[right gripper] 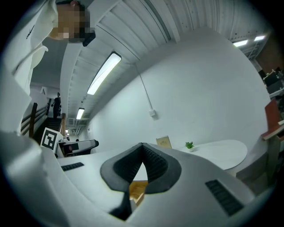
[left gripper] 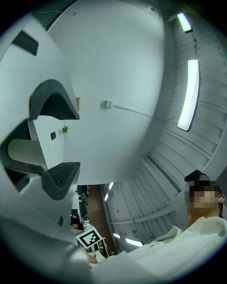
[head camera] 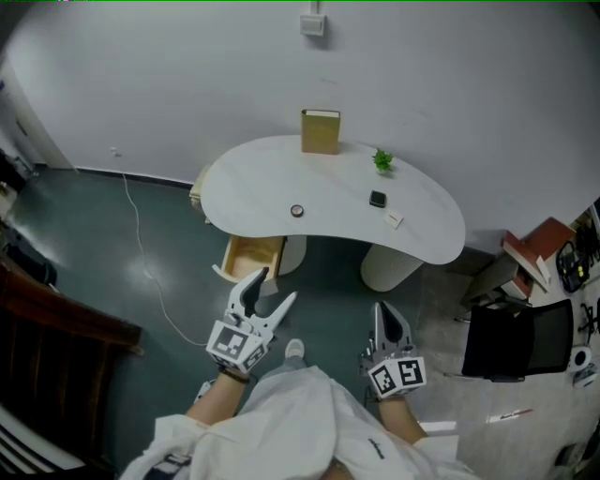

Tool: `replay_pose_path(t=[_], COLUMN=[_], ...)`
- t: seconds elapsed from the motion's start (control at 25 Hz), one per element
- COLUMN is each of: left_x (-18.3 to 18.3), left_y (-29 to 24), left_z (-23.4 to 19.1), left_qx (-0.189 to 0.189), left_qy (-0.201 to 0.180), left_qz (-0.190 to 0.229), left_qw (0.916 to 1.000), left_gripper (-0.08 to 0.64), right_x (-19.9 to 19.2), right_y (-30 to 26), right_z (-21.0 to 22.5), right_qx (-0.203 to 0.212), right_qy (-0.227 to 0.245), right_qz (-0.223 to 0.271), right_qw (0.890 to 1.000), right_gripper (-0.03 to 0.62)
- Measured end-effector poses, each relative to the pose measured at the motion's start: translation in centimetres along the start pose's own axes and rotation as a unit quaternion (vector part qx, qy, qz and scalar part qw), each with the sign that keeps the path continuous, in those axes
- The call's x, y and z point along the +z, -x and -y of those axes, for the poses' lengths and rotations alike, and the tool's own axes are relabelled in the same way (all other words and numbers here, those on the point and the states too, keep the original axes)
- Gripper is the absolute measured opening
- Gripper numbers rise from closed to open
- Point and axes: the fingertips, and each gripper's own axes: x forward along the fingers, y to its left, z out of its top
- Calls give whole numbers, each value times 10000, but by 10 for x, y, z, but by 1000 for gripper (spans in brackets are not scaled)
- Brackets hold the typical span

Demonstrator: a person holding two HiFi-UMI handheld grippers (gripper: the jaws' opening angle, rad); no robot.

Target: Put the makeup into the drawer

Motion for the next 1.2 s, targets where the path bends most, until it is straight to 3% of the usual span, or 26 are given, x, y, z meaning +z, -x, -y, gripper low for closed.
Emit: replay_pose_path(t=[0.64,1.2], left_x=[-4,-29], left_y=[-97,-146], left_z=[-104,-146], left_qx=[-477,-416], left_qy=[24,241], left_qz=[-109,-355], left_qw=[9988,9982], left_gripper=[297,296], right_x=[-6,-16], right_y=[-136,-207], right_z=[17,29], right_qx=[-285,-75], right_qy=[16,50], right_qz=[-49,-320], right_qw=[9996,9994], right_gripper=[17,17])
